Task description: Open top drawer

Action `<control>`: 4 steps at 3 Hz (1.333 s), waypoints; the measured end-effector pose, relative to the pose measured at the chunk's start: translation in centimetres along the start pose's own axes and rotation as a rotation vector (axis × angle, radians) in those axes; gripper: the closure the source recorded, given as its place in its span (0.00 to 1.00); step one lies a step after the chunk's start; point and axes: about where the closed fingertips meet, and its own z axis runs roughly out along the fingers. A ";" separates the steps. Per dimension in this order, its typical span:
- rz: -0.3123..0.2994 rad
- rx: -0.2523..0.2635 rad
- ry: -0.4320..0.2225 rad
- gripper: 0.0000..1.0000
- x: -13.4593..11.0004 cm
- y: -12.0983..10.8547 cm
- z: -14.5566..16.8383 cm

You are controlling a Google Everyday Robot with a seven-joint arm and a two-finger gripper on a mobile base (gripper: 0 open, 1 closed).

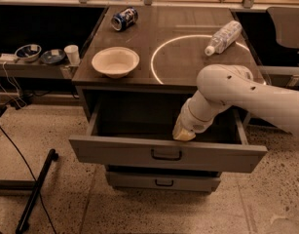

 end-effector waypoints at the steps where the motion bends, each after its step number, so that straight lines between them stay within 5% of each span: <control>1: -0.013 -0.028 0.015 1.00 -0.2 0.5 1.9; 3: -0.023 -0.085 0.015 1.00 0.8 2.9 2.6; 4: -0.037 -0.140 -0.010 1.00 1.4 6.1 1.6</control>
Offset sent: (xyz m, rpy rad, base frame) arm -0.0128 0.0072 -0.0411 -0.0392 0.0672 0.0403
